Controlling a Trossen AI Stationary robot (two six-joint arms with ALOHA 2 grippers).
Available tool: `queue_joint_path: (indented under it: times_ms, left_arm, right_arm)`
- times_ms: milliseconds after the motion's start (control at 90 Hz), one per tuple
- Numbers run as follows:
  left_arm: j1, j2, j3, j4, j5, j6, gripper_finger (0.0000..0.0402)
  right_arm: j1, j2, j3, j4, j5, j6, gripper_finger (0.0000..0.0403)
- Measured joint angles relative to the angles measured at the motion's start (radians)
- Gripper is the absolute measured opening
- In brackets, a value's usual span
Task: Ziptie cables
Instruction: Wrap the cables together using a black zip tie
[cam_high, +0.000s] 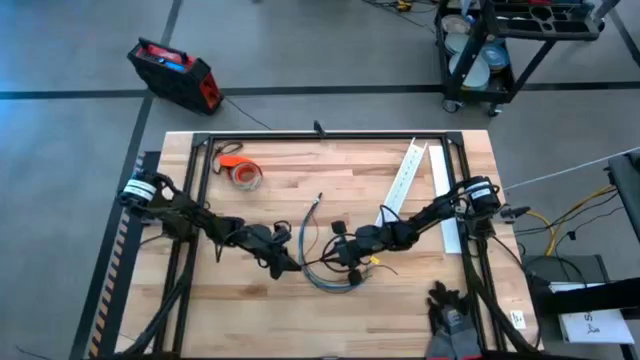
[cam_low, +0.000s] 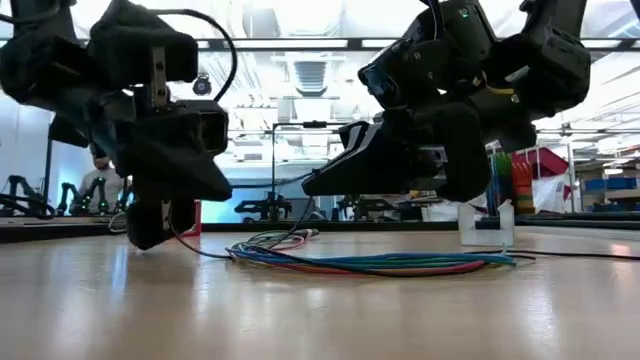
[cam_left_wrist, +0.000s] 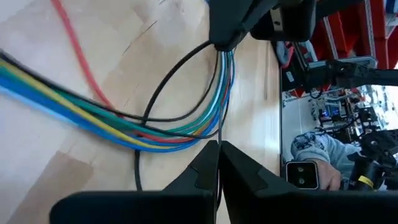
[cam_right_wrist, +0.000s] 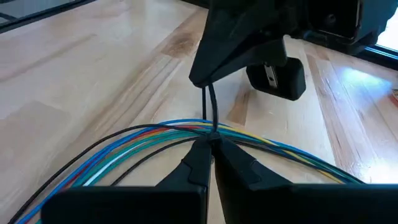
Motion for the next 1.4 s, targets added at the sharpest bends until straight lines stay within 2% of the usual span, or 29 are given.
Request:
queue_joint_path:
  times_ms: [278,844,1400]
  left_arm:
    - [0.032,0.0,0.081,-0.12,0.029,0.071,0.0]
    - [-0.009,-0.001,0.079,-0.05,0.081,0.063,0.0]
    - [0.004,0.0,0.071,-0.066,0.027,0.155,0.0]
  right_arm:
    - [0.0,0.0,0.001,-0.007,0.001,0.0,0.0]
    - [0.0,0.0,0.002,-0.032,0.002,-0.003,0.0]
    - [0.0,0.0,0.002,-0.026,0.001,0.0,0.0]
